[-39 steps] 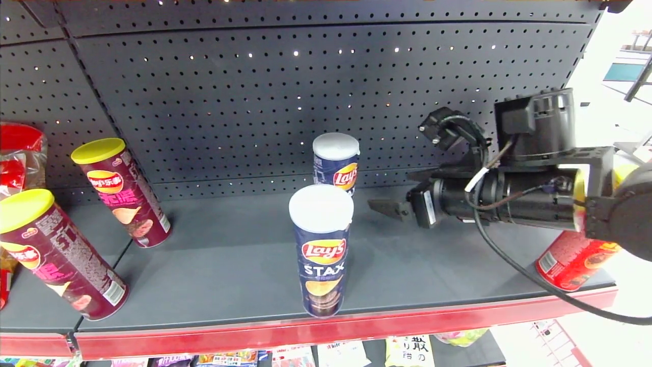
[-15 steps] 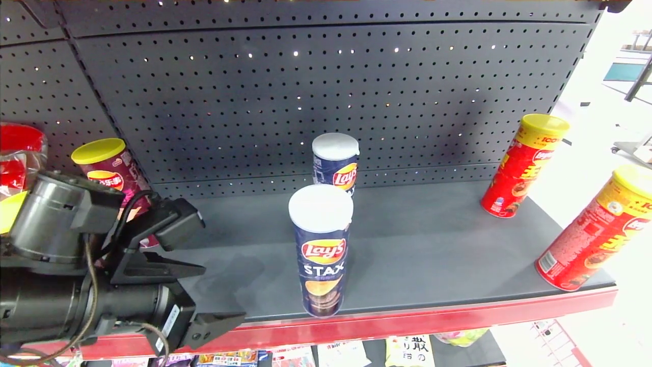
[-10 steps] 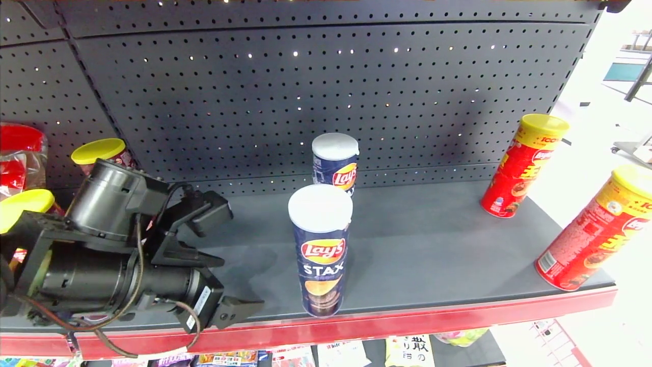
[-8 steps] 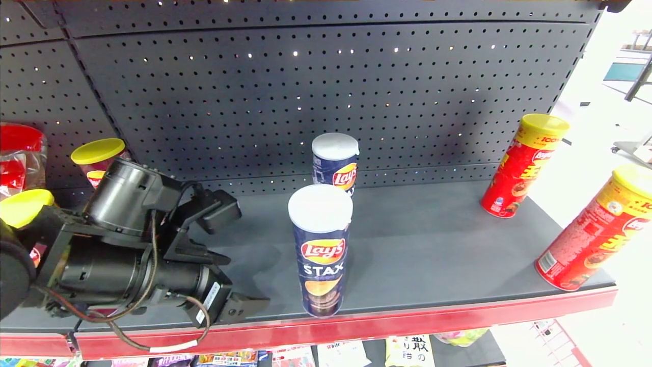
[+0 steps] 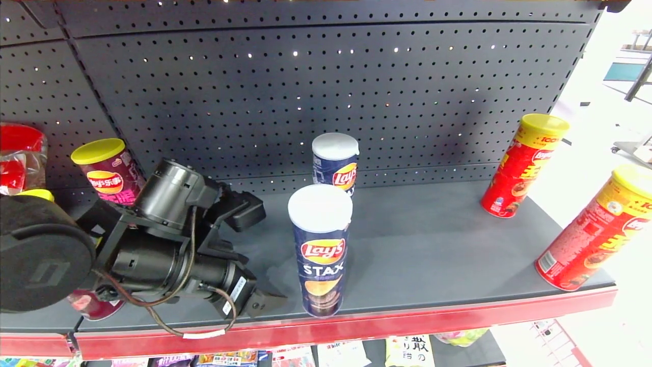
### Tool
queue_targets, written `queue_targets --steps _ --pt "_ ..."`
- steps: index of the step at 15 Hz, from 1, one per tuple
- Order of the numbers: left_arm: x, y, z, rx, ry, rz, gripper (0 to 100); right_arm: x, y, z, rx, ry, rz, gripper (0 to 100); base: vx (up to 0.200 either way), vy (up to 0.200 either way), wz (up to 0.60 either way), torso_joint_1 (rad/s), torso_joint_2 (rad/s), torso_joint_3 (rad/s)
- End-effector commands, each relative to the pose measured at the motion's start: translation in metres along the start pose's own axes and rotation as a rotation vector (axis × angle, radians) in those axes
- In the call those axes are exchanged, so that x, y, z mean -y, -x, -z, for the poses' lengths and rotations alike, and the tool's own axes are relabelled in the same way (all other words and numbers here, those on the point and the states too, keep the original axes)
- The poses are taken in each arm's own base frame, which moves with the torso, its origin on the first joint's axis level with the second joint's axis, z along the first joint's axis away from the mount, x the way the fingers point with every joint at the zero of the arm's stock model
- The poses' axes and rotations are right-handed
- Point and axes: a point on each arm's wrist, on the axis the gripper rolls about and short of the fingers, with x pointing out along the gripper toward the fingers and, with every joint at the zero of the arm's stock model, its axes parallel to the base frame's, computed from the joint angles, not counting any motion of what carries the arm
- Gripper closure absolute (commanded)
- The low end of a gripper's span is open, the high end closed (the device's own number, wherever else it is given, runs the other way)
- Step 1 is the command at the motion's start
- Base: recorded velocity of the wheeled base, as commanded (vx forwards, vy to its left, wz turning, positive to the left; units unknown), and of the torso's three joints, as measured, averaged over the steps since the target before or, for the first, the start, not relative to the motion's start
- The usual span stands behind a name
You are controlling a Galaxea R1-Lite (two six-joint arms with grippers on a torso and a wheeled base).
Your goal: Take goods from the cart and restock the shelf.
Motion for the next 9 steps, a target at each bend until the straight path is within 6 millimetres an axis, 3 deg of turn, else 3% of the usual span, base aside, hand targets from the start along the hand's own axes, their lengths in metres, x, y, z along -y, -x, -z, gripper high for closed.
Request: queue_targets --steps 1,9 --pt "-0.002 -0.01 -0.006 -0.011 0.0 0.003 0 -0.001 -0.003 0.004 -0.014 0.003 -0.002 0 0.0 0.0 0.0 0.0 0.0 0.0" --pt "-0.006 -0.029 -0.016 -0.029 0.001 -0.007 0 -0.001 -0.005 0.007 -0.01 0.004 -0.002 0 0.0 0.0 0.0 0.0 0.0 0.0"
